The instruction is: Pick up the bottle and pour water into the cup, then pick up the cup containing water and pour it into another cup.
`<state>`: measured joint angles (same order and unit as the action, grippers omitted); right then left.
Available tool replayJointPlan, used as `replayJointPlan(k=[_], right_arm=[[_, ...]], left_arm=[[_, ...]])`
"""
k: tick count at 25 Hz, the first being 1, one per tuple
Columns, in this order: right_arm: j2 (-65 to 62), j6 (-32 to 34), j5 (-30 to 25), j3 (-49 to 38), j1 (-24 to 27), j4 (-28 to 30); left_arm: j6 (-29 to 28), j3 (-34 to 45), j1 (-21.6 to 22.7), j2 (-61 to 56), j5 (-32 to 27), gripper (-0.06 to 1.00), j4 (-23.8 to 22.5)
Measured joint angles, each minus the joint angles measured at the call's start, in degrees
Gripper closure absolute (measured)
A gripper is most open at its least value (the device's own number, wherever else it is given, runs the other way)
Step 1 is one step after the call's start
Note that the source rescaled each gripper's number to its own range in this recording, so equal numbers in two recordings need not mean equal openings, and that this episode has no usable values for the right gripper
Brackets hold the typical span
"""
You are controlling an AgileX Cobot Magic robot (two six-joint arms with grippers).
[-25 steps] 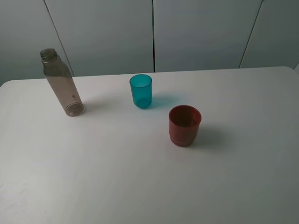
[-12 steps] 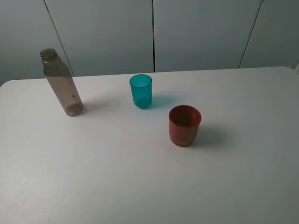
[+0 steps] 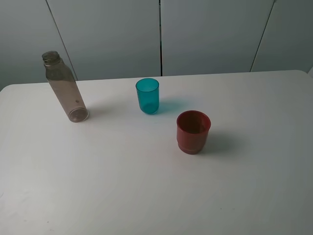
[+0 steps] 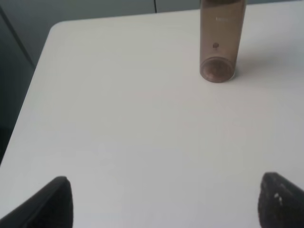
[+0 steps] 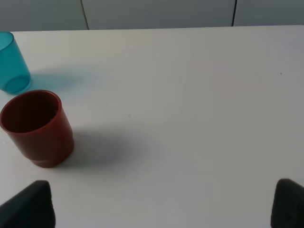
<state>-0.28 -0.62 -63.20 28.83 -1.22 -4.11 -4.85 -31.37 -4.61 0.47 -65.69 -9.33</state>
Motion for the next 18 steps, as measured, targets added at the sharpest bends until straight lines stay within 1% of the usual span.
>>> replayJointPlan(k=[4, 16, 18], right_arm=[[0.0, 0.0, 0.0, 0.0, 0.0, 0.0], [0.0, 0.0, 0.0, 0.0, 0.0, 0.0], [0.0, 0.0, 0.0, 0.0, 0.0, 0.0]], left_arm=[[-3.0, 1.6, -0.8, -0.2, 2.3, -0.06, 0.2], [-3.7, 1.9, -1.0, -0.5, 3.0, -0.06, 0.5], [-3.7, 1.9, -0.3, -0.5, 3.0, -0.06, 0.5]])
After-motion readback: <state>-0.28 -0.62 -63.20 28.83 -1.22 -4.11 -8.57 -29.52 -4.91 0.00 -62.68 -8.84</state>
